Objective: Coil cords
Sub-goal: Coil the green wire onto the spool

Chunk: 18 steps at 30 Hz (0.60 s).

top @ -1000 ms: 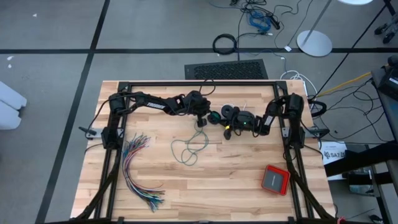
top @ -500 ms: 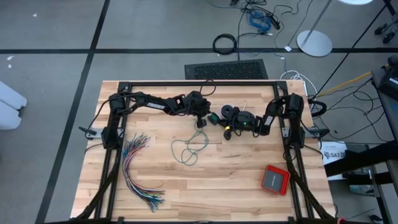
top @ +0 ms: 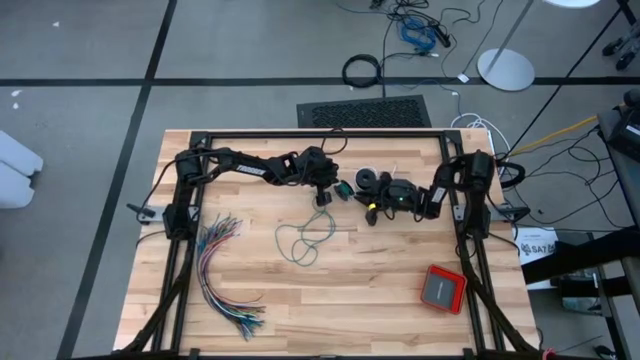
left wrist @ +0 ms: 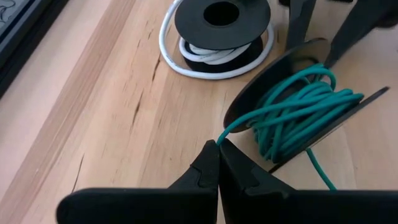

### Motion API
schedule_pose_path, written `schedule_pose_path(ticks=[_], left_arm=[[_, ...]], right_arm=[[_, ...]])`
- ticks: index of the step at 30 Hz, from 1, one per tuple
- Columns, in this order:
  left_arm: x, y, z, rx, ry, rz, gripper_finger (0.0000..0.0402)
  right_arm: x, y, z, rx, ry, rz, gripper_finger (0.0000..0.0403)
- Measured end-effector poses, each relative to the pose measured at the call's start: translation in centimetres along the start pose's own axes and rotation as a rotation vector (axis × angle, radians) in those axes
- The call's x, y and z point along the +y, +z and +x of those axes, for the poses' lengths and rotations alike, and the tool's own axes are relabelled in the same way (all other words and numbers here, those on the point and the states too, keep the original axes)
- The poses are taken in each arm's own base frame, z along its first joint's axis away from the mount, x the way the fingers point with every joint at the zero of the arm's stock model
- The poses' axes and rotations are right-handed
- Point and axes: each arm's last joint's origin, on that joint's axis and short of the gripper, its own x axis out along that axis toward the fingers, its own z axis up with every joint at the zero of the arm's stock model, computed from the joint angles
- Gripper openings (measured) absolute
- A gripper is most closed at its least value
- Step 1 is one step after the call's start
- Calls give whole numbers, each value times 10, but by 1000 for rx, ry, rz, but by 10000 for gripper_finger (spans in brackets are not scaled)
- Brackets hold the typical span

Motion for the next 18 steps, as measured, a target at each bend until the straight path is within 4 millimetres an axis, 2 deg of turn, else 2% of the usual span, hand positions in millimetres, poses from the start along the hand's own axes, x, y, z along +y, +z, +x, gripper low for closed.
schedule_pose_path(ticks=[6,18], left_arm=[[0,0,0,0,0,0,0],[-3,1,0,1,5,4,0]], right_arm=[[0,6,-13,-70,-5,4,64],[9,18,0,-94,20,-18,71]])
